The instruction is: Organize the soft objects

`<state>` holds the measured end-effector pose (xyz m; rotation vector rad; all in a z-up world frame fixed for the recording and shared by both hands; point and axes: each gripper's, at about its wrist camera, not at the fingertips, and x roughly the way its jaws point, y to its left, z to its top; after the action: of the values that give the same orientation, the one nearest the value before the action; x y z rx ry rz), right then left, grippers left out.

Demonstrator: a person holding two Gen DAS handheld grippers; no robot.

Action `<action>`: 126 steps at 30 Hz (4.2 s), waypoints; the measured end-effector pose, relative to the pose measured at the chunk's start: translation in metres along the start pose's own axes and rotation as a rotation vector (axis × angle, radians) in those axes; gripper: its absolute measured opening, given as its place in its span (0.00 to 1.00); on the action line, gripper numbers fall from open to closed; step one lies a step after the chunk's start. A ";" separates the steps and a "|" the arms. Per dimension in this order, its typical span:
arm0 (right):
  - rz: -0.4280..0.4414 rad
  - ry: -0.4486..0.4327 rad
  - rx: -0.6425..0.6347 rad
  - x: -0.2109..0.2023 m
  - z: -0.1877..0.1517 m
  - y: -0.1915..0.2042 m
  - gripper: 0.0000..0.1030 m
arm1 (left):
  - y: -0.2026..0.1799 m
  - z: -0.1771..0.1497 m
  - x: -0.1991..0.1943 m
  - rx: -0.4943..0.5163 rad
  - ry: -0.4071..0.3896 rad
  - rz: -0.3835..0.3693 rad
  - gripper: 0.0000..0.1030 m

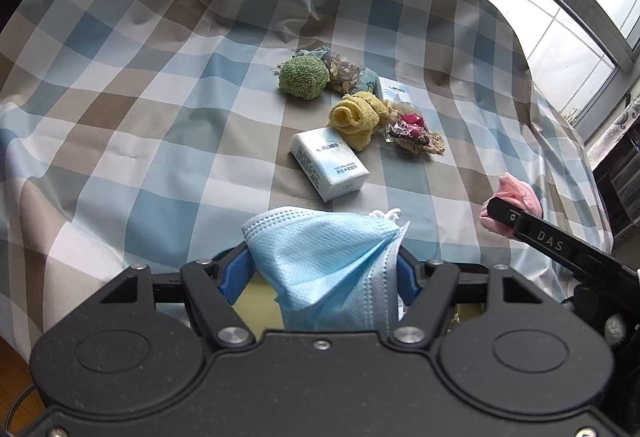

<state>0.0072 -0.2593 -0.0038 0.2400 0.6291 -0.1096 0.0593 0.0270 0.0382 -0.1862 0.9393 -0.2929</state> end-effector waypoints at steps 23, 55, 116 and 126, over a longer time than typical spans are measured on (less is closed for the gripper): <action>-0.018 -0.025 -0.021 -0.081 -0.057 -0.017 0.59 | -0.015 -0.015 0.025 0.012 0.026 0.112 0.64; 0.018 0.008 -0.054 -0.093 -0.052 -0.011 0.61 | -0.004 -0.022 -0.007 0.005 -0.019 0.130 0.79; 0.015 -0.013 -0.171 0.005 0.020 0.017 0.73 | 0.022 0.070 0.049 0.089 -0.103 0.182 0.96; 0.007 0.025 -0.190 0.058 0.039 0.017 0.74 | -0.012 0.069 0.100 0.392 0.011 0.138 0.96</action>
<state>0.0790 -0.2544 -0.0040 0.0605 0.6593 -0.0397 0.1685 -0.0150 0.0052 0.2389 0.8831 -0.3445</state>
